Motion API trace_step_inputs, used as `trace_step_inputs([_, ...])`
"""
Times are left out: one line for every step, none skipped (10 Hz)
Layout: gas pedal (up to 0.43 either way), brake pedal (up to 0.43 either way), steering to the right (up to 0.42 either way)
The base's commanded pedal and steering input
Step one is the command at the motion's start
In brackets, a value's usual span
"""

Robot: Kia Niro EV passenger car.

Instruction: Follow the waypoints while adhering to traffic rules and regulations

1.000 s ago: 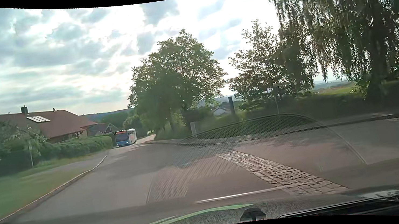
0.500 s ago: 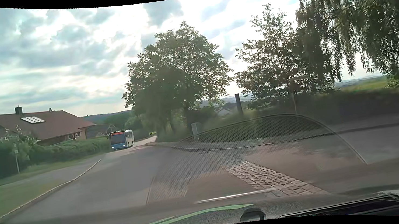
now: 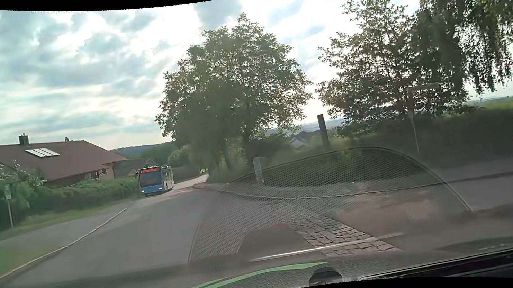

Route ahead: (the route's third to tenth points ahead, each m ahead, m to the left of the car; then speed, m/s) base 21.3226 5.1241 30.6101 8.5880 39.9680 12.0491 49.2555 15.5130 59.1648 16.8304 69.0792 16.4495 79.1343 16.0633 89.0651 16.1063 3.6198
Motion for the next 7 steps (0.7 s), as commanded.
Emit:
trace_step_inputs([0.0, 0.244, -0.084])
trace_step_inputs([0.0, 0.244, -0.088])
trace_step_inputs([0.0, 0.238, -0.092])
trace_step_inputs([0.0, 0.22, -0.098])
trace_step_inputs([0.0, 0.213, -0.101])
trace_step_inputs([0.0, 0.201, -0.104])
trace_step_inputs([0.0, 0.201, -0.107])
